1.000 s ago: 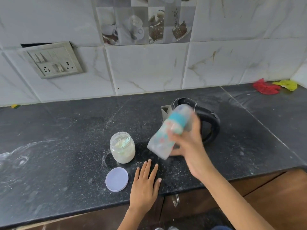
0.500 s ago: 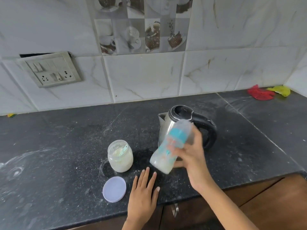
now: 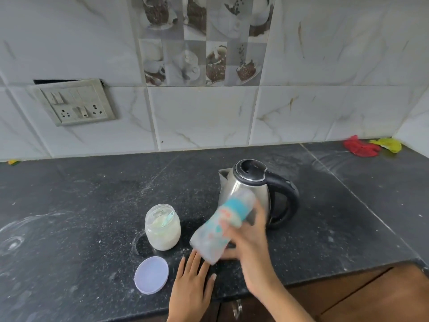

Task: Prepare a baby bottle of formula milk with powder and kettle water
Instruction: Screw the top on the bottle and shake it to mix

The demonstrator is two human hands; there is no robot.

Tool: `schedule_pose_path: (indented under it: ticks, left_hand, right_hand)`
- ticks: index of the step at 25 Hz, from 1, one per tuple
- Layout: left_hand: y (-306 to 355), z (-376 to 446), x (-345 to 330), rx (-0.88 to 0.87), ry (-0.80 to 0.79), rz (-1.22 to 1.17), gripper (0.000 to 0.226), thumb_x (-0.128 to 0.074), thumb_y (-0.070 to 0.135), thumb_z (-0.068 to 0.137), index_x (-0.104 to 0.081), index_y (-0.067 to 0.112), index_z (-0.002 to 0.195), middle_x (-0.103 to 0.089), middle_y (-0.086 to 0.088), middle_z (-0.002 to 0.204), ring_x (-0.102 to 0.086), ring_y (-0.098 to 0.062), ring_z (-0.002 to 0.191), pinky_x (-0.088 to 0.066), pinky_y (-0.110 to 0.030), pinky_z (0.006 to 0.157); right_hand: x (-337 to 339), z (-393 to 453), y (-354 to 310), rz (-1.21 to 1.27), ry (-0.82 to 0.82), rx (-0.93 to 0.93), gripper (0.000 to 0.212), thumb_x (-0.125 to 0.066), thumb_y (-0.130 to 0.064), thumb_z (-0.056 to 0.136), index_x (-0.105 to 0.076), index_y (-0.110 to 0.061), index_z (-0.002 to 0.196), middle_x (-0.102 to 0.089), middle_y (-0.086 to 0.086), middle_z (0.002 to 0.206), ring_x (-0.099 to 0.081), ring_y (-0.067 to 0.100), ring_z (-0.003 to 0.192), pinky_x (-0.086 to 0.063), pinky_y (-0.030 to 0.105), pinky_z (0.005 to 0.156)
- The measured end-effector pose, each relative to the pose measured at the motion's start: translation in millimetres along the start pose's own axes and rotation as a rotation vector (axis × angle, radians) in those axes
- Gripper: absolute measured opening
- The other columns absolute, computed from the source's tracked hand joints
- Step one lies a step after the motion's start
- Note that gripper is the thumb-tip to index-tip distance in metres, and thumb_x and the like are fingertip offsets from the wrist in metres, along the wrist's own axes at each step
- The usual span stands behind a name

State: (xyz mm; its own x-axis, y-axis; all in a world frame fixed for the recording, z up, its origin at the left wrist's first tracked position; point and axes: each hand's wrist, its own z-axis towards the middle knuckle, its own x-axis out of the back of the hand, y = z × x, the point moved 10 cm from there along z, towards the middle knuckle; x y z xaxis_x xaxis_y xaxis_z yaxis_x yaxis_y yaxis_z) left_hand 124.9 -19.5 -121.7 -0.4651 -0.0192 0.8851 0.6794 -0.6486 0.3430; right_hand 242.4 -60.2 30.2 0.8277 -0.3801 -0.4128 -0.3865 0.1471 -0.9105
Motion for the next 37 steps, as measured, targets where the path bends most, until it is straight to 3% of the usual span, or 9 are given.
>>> schedule_pose_path:
  ticks: [2,6,11,15,20,25,29,33,37]
  left_hand:
    - [3.5,0.5,5.0,-0.034,0.028,-0.011,0.046,-0.04,0.041,0.092,-0.041,0.023,0.134,-0.042,0.004,0.138,-0.045,-0.022,0.127,-0.017,-0.031,0.111]
    - [-7.4,-1.2,-12.1,0.049,-0.056,0.053,0.05,-0.031,0.048,0.095,-0.044,0.027,0.138,-0.034,-0.001,0.15,-0.034,-0.019,0.137,-0.018,-0.034,0.112]
    - [0.5,0.4,-0.2,-0.039,0.025,-0.017,0.045,-0.045,0.038,0.091,-0.048,0.022,0.133,-0.043,0.003,0.14,-0.046,-0.024,0.128,-0.025,-0.035,0.109]
    - [-5.6,-1.2,-10.3,0.033,-0.043,0.037,0.051,-0.031,0.047,0.095,-0.042,0.025,0.139,-0.032,-0.001,0.151,-0.031,-0.019,0.139,-0.017,-0.035,0.112]
    - [4.2,-1.3,0.0,-0.076,0.019,-0.03,0.061,-0.048,0.035,0.086,-0.03,0.026,0.144,-0.039,0.0,0.144,-0.043,-0.027,0.129,-0.02,-0.036,0.111]
    - [-6.9,-1.9,-11.8,0.051,-0.079,0.007,0.051,-0.032,0.047,0.094,-0.042,0.025,0.139,-0.03,0.0,0.151,-0.031,-0.02,0.139,-0.016,-0.033,0.113]
    - [4.6,-1.3,1.5,-0.074,0.022,-0.063,0.046,-0.044,0.036,0.088,-0.045,0.022,0.132,-0.025,0.015,0.152,-0.043,-0.026,0.125,-0.017,-0.028,0.112]
    - [-5.9,0.0,-11.2,0.045,-0.082,0.045,0.053,-0.023,0.05,0.096,-0.045,0.024,0.137,-0.035,0.001,0.149,-0.036,-0.022,0.136,-0.021,-0.035,0.11]
    - [-1.5,1.6,-2.5,0.004,-0.05,-0.033,0.047,-0.039,0.042,0.092,-0.054,0.019,0.13,-0.048,-0.002,0.14,-0.045,-0.028,0.129,-0.031,-0.041,0.105]
  right_hand:
    - [-13.2,-7.6,3.3,-0.055,-0.099,-0.044,0.089,-0.081,-0.011,0.068,-0.035,-0.039,0.139,-0.072,0.003,0.111,-0.07,0.028,0.102,-0.06,0.043,0.063]
    - [38.5,16.2,-35.3,0.224,0.217,0.142,0.072,-0.072,-0.009,0.083,-0.039,-0.041,0.139,-0.069,0.001,0.118,-0.069,0.027,0.105,-0.06,0.051,0.068]
    - [-9.8,-8.3,7.5,-0.03,-0.106,-0.046,0.088,-0.08,-0.014,0.067,-0.038,-0.039,0.14,-0.072,0.003,0.113,-0.071,0.028,0.1,-0.059,0.043,0.064]
    - [52.5,12.9,-32.1,0.321,0.271,0.152,0.071,-0.073,-0.024,0.078,-0.041,-0.038,0.14,-0.064,0.005,0.126,-0.071,0.022,0.1,-0.06,0.047,0.067]
    - [-2.0,-11.7,18.2,-0.083,-0.095,-0.088,0.085,-0.084,-0.018,0.066,-0.042,-0.04,0.137,-0.073,0.004,0.112,-0.07,0.029,0.102,-0.06,0.047,0.065]
    - [55.8,8.6,-19.7,0.238,0.284,0.127,0.078,-0.076,-0.014,0.076,-0.038,-0.039,0.14,-0.066,0.005,0.122,-0.069,0.027,0.104,-0.059,0.049,0.068]
    - [-10.9,-18.2,13.4,-0.026,-0.14,-0.036,0.083,-0.08,-0.006,0.07,-0.04,-0.035,0.138,-0.07,0.011,0.114,-0.07,0.03,0.101,-0.06,0.041,0.064]
    - [49.7,11.1,-28.2,0.187,0.229,0.099,0.074,-0.078,-0.014,0.076,-0.042,-0.035,0.137,-0.067,0.007,0.12,-0.071,0.026,0.099,-0.06,0.049,0.067]
    - [-4.9,-11.7,7.4,0.0,-0.049,-0.011,0.08,-0.076,-0.011,0.074,-0.036,-0.036,0.139,-0.071,0.004,0.114,-0.07,0.03,0.103,-0.061,0.045,0.064]
